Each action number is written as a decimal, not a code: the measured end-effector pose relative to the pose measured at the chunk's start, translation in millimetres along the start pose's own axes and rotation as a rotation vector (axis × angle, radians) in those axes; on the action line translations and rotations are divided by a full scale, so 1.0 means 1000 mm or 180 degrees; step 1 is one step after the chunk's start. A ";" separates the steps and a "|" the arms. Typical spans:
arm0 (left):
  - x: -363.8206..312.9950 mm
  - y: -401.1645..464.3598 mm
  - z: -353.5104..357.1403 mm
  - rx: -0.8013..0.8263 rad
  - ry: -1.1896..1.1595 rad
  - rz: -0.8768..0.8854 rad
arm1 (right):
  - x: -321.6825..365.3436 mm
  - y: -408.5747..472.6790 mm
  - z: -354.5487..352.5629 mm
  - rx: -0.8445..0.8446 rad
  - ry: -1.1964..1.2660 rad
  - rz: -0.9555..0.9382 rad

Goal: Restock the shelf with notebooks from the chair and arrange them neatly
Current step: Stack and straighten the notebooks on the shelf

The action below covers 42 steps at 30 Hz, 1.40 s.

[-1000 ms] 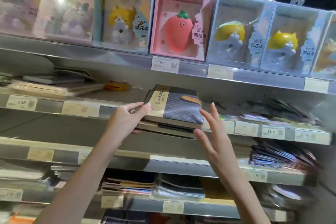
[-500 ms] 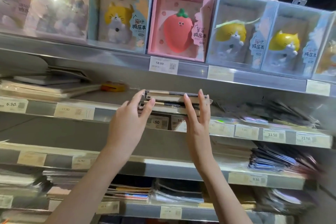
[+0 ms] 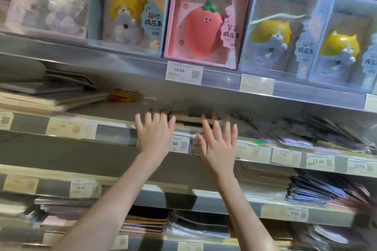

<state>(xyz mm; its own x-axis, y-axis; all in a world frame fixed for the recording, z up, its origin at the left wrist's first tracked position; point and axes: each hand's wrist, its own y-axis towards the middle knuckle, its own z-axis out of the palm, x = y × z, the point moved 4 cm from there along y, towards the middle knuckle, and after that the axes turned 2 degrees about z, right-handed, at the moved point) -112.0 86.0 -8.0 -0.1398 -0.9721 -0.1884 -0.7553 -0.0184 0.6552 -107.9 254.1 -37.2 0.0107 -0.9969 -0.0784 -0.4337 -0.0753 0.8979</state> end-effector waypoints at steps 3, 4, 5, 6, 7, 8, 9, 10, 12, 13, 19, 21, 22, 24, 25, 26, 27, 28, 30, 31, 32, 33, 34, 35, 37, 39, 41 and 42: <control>0.000 0.000 0.001 -0.0074 0.0037 0.0033 | -0.001 0.001 0.001 -0.0096 -0.0008 0.0013; 0.000 0.000 0.002 -0.0131 0.0022 0.0080 | 0.000 0.000 0.001 -0.0073 -0.0012 0.0030; 0.002 -0.002 0.004 -0.0192 0.0004 0.0138 | 0.000 -0.001 0.002 -0.0033 -0.0024 0.0051; 0.003 -0.004 0.006 -0.0252 -0.0015 0.0204 | 0.001 -0.002 0.002 0.0019 -0.0024 0.0078; 0.004 -0.008 0.007 -0.0320 -0.0039 0.0268 | 0.001 -0.002 0.002 0.0073 -0.0009 0.0106; 0.004 -0.011 0.008 -0.0381 -0.0072 0.0325 | 0.003 -0.003 0.001 0.0130 0.0019 0.0133; 0.005 -0.016 0.010 -0.0435 -0.0110 0.0376 | 0.004 -0.005 -0.001 0.0184 0.0058 0.0157; 0.005 -0.021 0.012 -0.0477 -0.0147 0.0422 | 0.006 -0.007 -0.003 0.0230 0.0098 0.0179; 0.006 -0.032 0.015 -0.0509 -0.0225 0.0496 | 0.009 -0.013 -0.007 0.0300 0.0151 0.0211; 0.006 -0.037 0.017 -0.0511 -0.0274 0.0523 | 0.011 -0.016 -0.009 0.0331 0.0164 0.0219; 0.014 -0.069 0.017 -0.0455 -0.0303 0.0678 | 0.026 -0.045 -0.017 0.0499 0.0257 0.0272; 0.021 -0.085 0.020 -0.0349 -0.0362 0.0742 | 0.036 -0.060 -0.019 0.0599 0.0320 0.0279; 0.024 -0.094 0.023 -0.0277 -0.0383 0.0763 | 0.042 -0.068 -0.020 0.0660 0.0349 0.0275; 0.033 -0.113 0.031 -0.0127 -0.0415 0.0778 | 0.054 -0.088 -0.019 0.0803 0.0391 0.0246; 0.037 -0.122 0.035 -0.0064 -0.0432 0.0763 | 0.060 -0.099 -0.017 0.0895 0.0402 0.0229; 0.042 -0.132 0.039 -0.0005 -0.0449 0.0741 | 0.065 -0.110 -0.015 0.0984 0.0405 0.0216; 0.047 -0.141 0.043 0.0057 -0.0465 0.0724 | 0.069 -0.121 -0.013 0.1074 0.0405 0.0213; 0.051 -0.151 0.048 0.0118 -0.0476 0.0712 | 0.074 -0.132 -0.011 0.1172 0.0401 0.0217; 0.060 -0.172 0.061 0.0203 -0.0484 0.0682 | 0.082 -0.156 -0.006 0.1357 0.0389 0.0200; 0.065 -0.184 0.068 0.0259 -0.0505 0.0664 | 0.085 -0.170 -0.005 0.1441 0.0397 0.0195; 0.069 -0.196 0.075 0.0319 -0.0537 0.0652 | 0.088 -0.183 -0.002 0.1522 0.0406 0.0190; 0.073 -0.209 0.083 0.0382 -0.0577 0.0638 | 0.090 -0.198 0.001 0.1630 0.0412 0.0177; 0.078 -0.223 0.091 0.0456 -0.0624 0.0616 | 0.092 -0.214 0.003 0.1764 0.0413 0.0165; 0.083 -0.236 0.099 0.0553 -0.0675 0.0587 | 0.095 -0.231 0.007 0.1898 0.0420 0.0156; 0.094 -0.266 0.116 0.0761 -0.0689 0.0531 | 0.101 -0.263 0.012 0.2126 0.0483 0.0161; 0.105 -0.297 0.133 0.0922 -0.0601 0.0477 | 0.108 -0.295 0.017 0.2281 0.0511 0.0155; 0.118 -0.331 0.150 0.1079 -0.0603 0.0375 | 0.115 -0.331 0.024 0.2430 0.0515 0.0146; 0.124 -0.353 0.159 0.1170 -0.0618 0.0318 | 0.120 -0.352 0.028 0.2560 0.0544 0.0143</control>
<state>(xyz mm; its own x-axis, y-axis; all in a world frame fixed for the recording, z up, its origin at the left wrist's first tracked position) 35.2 9.3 -378.6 -0.3152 -0.9022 -0.2945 -0.9050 0.1924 0.3795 21.3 161.8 -374.8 0.0868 -0.9934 0.0756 -0.9492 -0.0595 0.3089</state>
